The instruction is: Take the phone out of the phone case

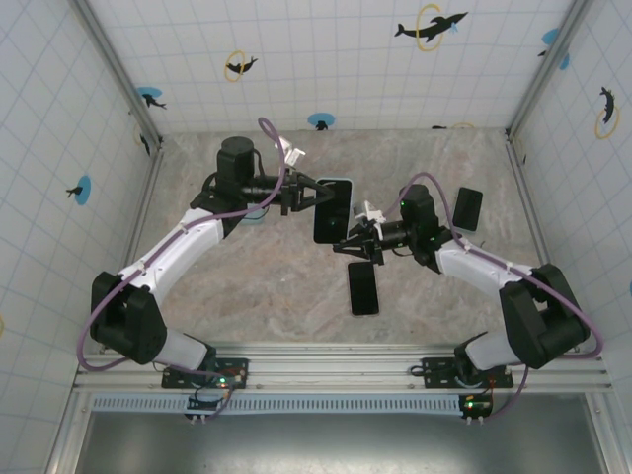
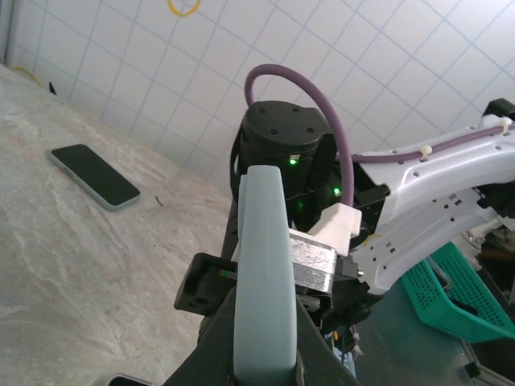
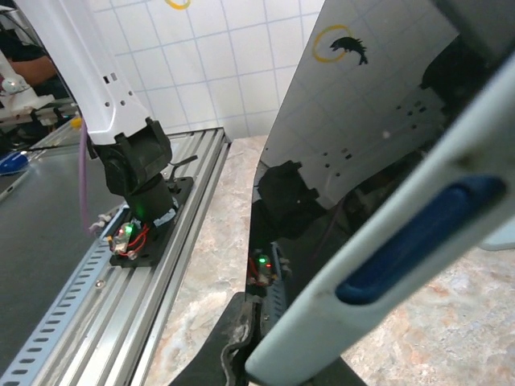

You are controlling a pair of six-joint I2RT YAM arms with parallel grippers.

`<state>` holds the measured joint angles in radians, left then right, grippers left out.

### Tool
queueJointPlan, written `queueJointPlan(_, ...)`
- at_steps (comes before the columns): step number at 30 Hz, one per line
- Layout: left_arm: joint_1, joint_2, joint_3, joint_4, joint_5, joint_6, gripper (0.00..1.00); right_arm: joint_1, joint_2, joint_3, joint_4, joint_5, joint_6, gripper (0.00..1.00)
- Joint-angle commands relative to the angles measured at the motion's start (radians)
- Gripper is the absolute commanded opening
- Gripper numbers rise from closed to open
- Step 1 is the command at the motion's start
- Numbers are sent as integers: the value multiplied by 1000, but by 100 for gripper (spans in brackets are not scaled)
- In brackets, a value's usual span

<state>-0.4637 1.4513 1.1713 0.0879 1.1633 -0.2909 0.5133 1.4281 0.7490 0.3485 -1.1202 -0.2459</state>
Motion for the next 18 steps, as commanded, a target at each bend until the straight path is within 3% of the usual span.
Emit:
queueJointPlan(1, -12, -39, -10, 14, 57, -55, 0, 2, 9, 62, 5, 44, -59, 11)
queueJointPlan(13, -18, -58, -28, 51, 109, -144, 0, 32, -78, 13, 47, 335, -185, 2)
queueJointPlan(18, -22, -55, -33, 55, 125, -169, 0, 36, -80, 26, 43, 393, -242, 2)
